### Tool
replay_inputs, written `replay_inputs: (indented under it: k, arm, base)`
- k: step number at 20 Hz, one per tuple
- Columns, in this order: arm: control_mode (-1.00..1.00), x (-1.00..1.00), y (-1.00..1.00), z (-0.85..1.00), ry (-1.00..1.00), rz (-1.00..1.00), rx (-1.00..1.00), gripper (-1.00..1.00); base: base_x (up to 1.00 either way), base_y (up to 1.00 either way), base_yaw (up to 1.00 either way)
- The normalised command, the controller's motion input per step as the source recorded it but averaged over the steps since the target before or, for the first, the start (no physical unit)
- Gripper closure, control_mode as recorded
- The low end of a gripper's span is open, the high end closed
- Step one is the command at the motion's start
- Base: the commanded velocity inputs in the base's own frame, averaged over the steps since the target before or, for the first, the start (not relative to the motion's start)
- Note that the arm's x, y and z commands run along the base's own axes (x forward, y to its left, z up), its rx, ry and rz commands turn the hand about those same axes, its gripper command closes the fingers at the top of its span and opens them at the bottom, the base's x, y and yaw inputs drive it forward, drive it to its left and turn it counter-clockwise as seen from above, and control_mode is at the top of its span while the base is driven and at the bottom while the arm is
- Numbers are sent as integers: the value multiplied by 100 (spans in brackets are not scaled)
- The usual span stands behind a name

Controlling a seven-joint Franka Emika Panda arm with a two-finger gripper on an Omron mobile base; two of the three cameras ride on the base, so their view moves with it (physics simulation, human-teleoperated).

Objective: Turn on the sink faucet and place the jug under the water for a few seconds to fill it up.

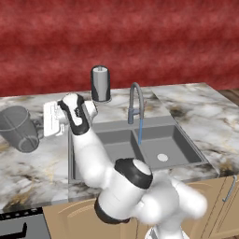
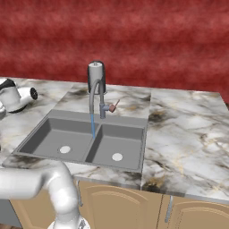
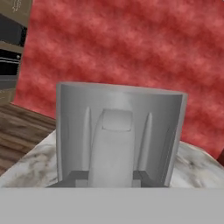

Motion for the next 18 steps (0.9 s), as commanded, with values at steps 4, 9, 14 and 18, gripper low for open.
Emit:
replay_inputs:
  k: [4,9,14,18]
  arm:
    - [-100,-68,-81,-3,0,-3,3,100]
    - [-100,-79,-91,-2,0,-10,10,100]
    - [-100,-63,-95,0,2,-16,12,100]
    - [-100,-52,-100,0,8,-17,16,100]
  base:
    - [0,0,0]
    - [0,0,0]
    - [0,0,0]
    - [0,0,0]
